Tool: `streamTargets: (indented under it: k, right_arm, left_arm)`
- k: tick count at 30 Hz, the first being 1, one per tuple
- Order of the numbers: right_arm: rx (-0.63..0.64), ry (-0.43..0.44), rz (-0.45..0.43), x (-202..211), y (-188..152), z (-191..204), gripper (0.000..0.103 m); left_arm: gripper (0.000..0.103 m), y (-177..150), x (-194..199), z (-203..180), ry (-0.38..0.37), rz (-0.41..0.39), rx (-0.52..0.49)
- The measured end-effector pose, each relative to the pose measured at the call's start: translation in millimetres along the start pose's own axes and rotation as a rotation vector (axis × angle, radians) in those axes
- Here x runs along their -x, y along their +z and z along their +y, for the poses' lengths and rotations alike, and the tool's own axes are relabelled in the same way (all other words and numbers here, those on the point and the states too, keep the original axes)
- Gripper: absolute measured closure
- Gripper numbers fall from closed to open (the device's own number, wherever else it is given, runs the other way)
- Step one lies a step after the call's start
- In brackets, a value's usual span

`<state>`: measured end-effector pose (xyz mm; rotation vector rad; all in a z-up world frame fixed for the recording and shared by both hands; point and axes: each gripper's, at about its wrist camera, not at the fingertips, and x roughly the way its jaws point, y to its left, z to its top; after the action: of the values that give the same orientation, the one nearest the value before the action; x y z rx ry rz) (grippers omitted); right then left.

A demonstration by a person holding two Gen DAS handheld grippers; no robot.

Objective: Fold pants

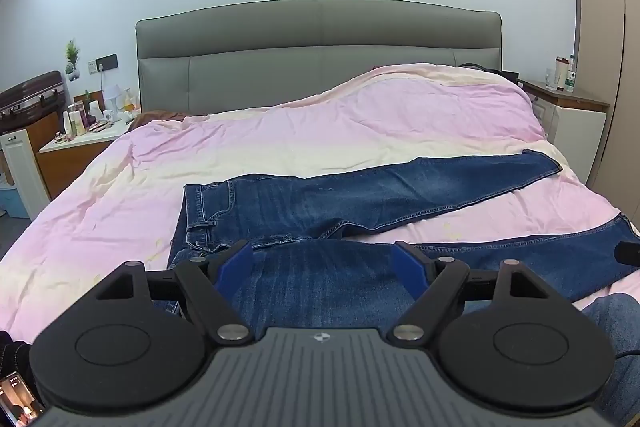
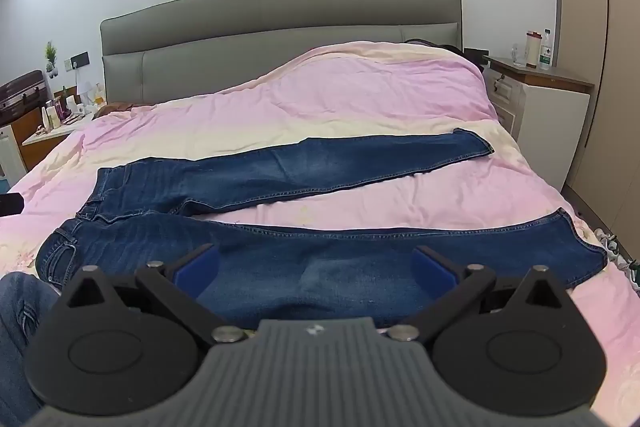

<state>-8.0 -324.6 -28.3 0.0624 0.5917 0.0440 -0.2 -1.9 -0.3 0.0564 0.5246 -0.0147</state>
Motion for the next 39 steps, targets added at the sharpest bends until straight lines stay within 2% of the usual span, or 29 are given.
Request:
streamTargets:
  k: [5, 8, 18, 39]
  right_arm:
    - [-0.012, -0.004, 0.014, -1, 1, -4, 0.005]
    - [-0.002, -0.012, 0.001, 3, -4, -2, 0.005]
    - [-0.002, -0.015, -0.006, 9, -3, -3, 0.005]
    - [0.003, -0.027, -0.015, 14, -5, -1, 0.005]
  left_arm:
    - [0.011, -1, 1, -7, -0.005, -0.001, -0.025]
    - [0.011, 1, 5, -6, 0.007, 0.004, -0.006]
    - [0.012, 0, 6, 7, -0.025, 0.009, 0.044]
    - [0.012, 2, 7, 7, -0.026, 0.008, 0.045]
